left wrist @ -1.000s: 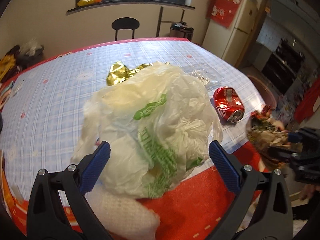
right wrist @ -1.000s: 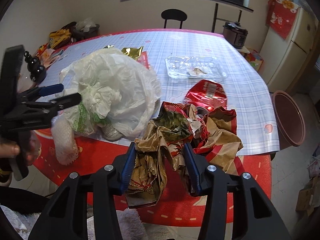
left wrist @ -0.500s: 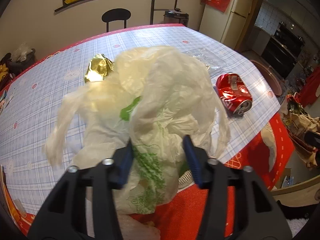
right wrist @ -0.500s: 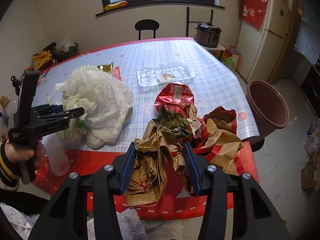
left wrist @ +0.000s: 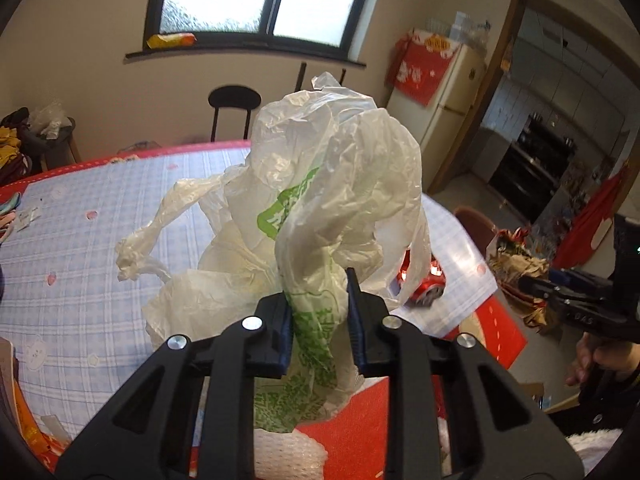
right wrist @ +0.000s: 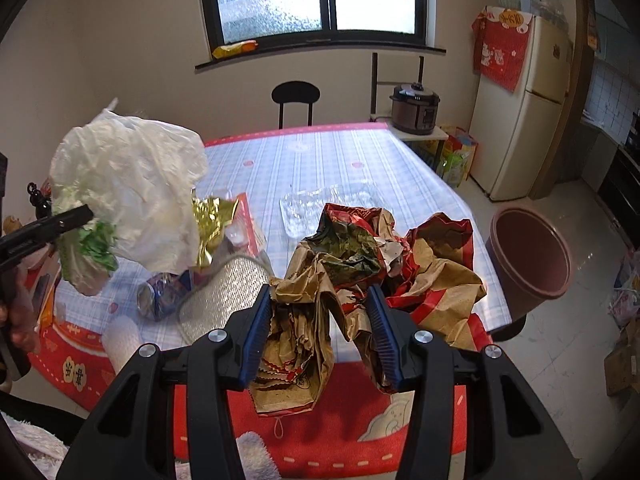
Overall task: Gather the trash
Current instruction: 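Grasp the white plastic bag with the left gripper and lift it, then drop the wrapping paper into the brown bin with the right gripper while the left carries the bag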
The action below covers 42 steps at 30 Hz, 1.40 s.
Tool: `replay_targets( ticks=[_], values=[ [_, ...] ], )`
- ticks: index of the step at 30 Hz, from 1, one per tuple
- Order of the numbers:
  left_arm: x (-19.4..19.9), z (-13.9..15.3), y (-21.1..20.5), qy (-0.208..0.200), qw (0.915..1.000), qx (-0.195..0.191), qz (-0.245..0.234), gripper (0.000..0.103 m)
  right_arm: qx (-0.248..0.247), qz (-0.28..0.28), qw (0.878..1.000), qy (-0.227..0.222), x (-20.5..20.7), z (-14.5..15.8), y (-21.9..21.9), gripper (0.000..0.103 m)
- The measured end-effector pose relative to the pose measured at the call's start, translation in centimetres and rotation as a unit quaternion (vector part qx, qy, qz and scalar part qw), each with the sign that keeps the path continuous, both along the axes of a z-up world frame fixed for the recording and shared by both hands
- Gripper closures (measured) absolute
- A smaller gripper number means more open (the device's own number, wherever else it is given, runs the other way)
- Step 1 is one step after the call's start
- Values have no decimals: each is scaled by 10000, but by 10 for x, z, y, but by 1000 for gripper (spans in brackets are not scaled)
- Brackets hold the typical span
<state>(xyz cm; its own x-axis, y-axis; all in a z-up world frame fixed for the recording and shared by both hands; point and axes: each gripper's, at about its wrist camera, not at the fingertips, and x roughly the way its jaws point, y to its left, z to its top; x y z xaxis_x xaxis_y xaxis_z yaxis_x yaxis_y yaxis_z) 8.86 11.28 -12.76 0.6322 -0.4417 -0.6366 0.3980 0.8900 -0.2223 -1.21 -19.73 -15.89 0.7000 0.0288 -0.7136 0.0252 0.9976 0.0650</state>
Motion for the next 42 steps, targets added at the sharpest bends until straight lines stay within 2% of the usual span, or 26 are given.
replay_targets(
  ticks=[7,15,19,23,28,34,42],
  values=[
    [-3,24,16,-332,9988,-104,346,77,-345,-39,9990,-295,11,25,-15,56],
    [-8,31,-4,-390,9978,-13,534,77,-385,-369,9978,-388,27,30,-76,55],
    [-14,32,-18,-451,9956,46,815,77,-358,-389,9979,-386,38,26,-112,55],
    [-15,37,-46,-454,9925,40,1136,77,-244,-291,9986,-366,52,23,-151,55],
    [-17,59,-84,-729,9870,135,1425,77,-133,-228,9987,-432,71,24,-203,55],
    [-11,77,-147,-850,9837,258,1566,77,24,-354,9984,-436,91,13,-276,55],
    [-2,68,-210,-672,9826,235,1717,77,298,-653,9974,-3,126,-22,-363,54]
  ],
)
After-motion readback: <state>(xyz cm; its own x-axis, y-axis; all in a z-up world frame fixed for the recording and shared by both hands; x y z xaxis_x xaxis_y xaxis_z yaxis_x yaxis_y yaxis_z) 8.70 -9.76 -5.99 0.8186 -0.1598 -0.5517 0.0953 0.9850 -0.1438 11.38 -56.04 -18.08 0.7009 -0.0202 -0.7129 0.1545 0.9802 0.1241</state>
